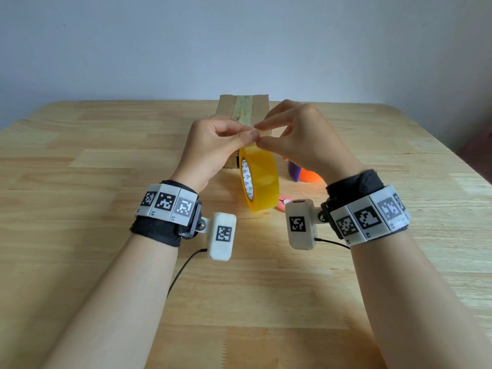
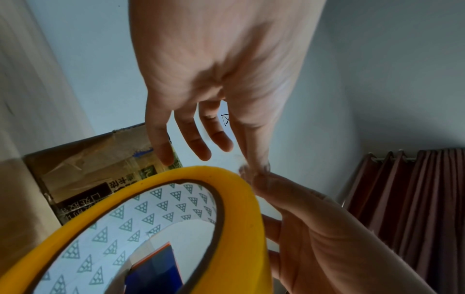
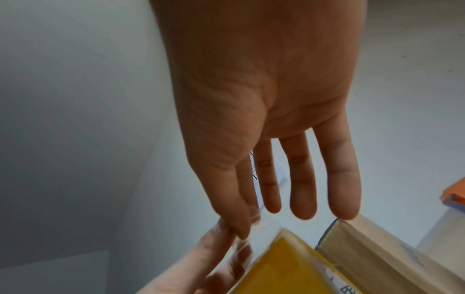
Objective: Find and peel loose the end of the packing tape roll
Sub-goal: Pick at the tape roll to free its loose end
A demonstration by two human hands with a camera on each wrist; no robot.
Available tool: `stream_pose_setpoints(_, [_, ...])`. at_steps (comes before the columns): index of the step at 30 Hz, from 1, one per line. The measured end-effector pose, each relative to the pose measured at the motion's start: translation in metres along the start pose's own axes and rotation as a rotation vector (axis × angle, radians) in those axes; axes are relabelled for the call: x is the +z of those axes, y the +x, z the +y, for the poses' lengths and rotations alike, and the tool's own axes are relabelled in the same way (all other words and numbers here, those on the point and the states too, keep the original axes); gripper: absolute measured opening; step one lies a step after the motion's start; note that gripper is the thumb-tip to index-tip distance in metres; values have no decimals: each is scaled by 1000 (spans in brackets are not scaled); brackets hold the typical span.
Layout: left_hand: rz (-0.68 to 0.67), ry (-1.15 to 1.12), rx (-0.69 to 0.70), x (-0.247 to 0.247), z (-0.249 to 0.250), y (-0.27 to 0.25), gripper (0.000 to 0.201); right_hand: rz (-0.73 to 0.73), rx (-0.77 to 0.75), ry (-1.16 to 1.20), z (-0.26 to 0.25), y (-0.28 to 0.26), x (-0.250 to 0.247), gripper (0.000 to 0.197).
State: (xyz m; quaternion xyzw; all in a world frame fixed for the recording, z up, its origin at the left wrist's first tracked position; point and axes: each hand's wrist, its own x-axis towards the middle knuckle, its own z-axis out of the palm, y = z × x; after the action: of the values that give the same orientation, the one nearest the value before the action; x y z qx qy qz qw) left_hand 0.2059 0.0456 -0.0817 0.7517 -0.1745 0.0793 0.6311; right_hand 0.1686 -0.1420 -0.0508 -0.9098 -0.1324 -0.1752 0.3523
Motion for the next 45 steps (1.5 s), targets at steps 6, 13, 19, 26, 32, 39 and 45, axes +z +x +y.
stream_pose_setpoints(6, [-16, 5, 9, -2, 2, -2, 12, -5, 13, 41, 2, 4, 7, 15])
stream_pose_setpoints(13, [-20, 16, -56, -7, -1, -2, 13, -24, 78, 75, 3, 2, 5, 9])
stream_pose_setpoints(19, [-61, 21, -75, -6, -1, -2, 15, -15, 98, 68, 2, 0, 5, 11])
stream_pose_setpoints(26, [-108, 5, -59, -6, 0, -2, 21, 12, 119, 87, 2, 2, 5, 16])
stream_pose_setpoints(32, [-112, -9, -46, -6, -3, -2, 5, 17, 119, 75, 1, 1, 8, 16])
stream_pose_setpoints(39, [-57, 15, 9, -4, -5, -1, 8, -26, 118, 80, -5, -1, 5, 21])
stream_pose_setpoints(45, [-48, 29, 27, -3, -8, 0, 4, -45, 81, 76, -3, -1, 3, 20])
